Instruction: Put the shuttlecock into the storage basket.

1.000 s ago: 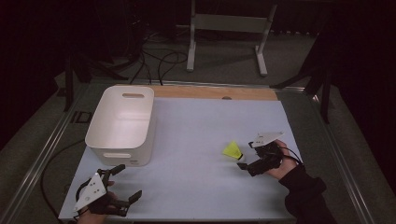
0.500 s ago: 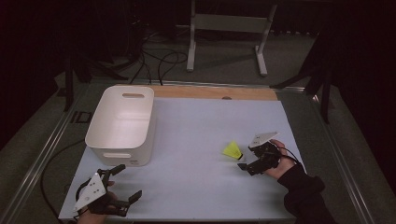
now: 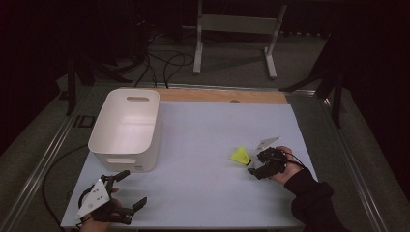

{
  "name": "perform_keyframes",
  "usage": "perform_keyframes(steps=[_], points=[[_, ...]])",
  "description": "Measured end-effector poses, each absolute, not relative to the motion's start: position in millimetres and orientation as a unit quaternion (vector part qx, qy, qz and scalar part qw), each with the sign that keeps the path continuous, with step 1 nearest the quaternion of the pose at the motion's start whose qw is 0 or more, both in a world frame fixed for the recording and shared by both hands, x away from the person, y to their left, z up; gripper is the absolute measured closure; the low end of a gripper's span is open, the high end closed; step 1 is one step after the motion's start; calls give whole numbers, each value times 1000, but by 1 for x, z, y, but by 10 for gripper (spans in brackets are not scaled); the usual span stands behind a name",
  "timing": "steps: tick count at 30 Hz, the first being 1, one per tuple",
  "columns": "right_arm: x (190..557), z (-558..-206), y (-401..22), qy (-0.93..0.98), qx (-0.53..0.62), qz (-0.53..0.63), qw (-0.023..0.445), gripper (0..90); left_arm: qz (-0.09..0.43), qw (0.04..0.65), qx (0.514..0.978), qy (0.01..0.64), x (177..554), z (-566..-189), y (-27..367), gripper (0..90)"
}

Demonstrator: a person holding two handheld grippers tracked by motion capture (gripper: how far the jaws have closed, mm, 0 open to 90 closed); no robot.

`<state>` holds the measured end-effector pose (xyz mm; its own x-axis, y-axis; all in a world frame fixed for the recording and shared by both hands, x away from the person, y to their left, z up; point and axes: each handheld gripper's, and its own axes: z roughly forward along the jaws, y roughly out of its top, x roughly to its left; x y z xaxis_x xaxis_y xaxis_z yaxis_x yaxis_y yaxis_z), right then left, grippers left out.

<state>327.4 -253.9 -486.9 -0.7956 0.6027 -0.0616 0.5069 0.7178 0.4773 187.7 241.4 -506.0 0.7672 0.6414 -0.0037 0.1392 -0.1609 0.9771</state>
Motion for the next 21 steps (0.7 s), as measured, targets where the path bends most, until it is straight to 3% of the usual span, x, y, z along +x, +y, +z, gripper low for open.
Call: perform_keyframes(steps=[5,21], points=[[331,-491,-252,920,314,210,106,368,213,590,732,266,188,-506,241,0],[338,-499,-242,925,317,185,100,444,213,590,732,267,188,-506,241,0]])
